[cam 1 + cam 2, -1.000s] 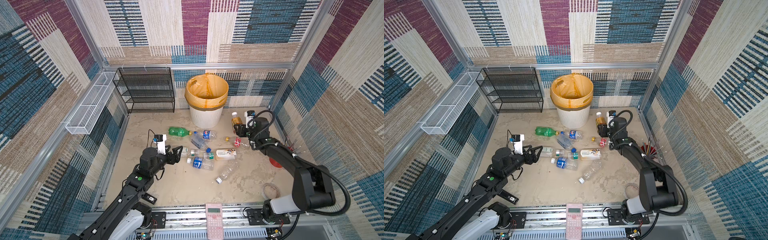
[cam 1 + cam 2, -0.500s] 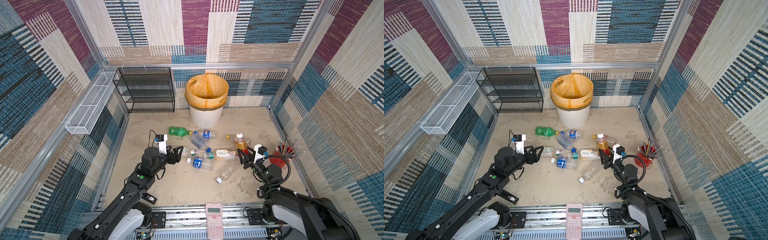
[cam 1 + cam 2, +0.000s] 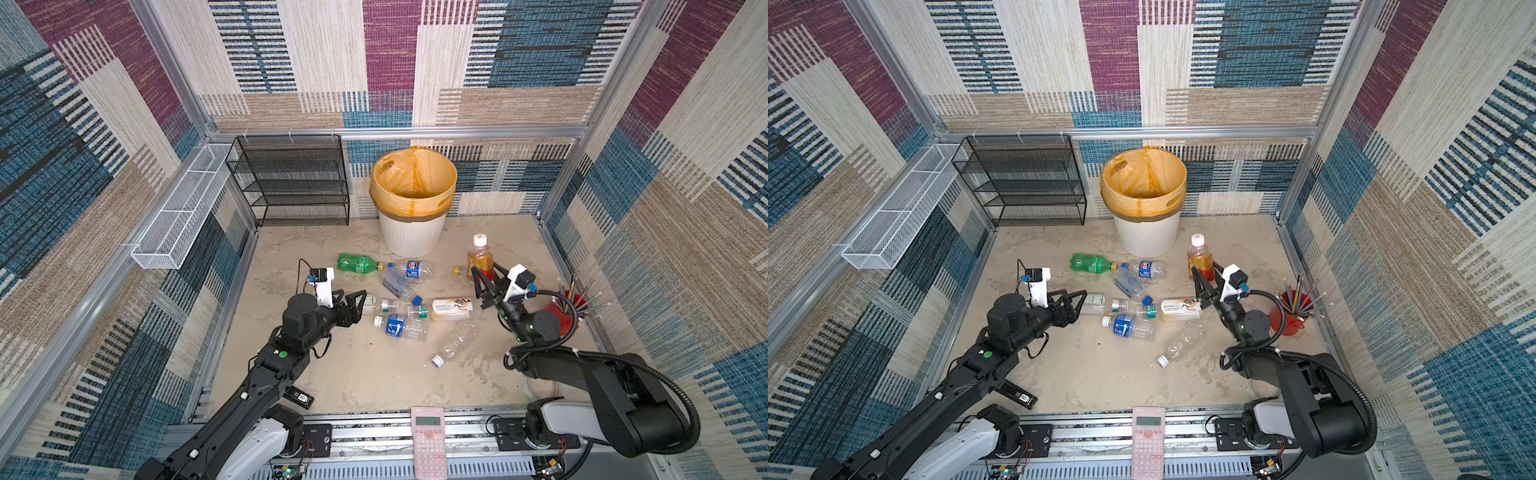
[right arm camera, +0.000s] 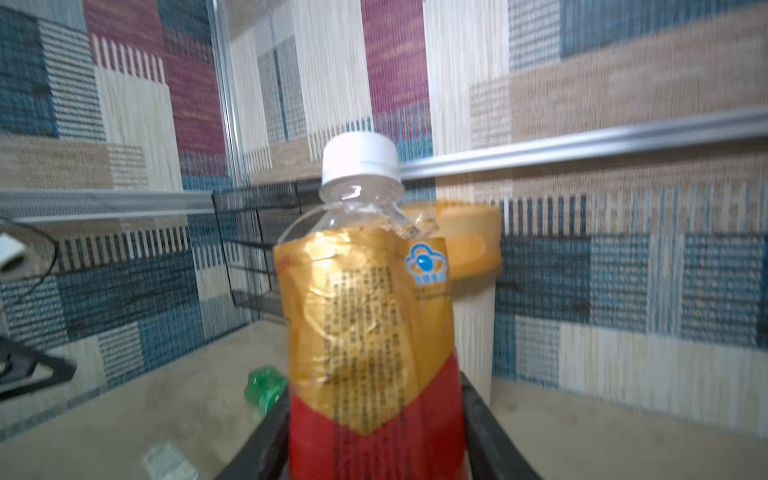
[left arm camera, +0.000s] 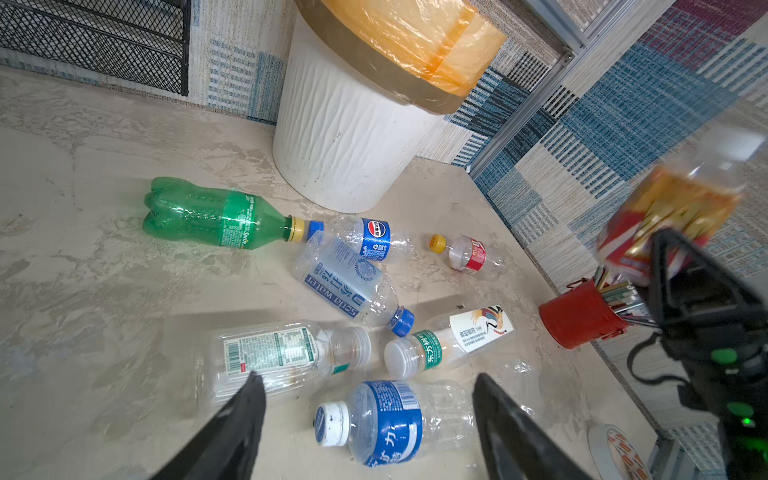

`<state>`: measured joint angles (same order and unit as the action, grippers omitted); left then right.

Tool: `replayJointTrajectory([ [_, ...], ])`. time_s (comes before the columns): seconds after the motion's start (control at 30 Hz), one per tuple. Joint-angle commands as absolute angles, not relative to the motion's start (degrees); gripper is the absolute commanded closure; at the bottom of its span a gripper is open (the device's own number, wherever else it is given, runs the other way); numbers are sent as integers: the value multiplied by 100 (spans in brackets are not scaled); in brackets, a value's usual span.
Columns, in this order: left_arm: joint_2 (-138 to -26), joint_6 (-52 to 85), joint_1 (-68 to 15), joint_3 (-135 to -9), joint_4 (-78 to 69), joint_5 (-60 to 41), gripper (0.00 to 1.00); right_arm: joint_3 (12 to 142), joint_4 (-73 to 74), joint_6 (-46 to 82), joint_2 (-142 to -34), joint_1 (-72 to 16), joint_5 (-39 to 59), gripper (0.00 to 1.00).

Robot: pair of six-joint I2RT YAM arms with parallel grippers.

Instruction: Throw the plastic bottles in the bin

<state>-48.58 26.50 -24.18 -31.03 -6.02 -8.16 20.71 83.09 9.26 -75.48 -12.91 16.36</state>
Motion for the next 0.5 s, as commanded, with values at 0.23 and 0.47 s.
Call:
replayJointTrajectory([
  [0.23,-4547,2604,-2429,-3409,-345,-741,21,9827,1962,1167,-10048,-1608,1669,33],
  [0.47,-4399,2525,-2431,-3472,-173,-673,21,15627,-2191,1251,-12310,-1617,1429,11],
])
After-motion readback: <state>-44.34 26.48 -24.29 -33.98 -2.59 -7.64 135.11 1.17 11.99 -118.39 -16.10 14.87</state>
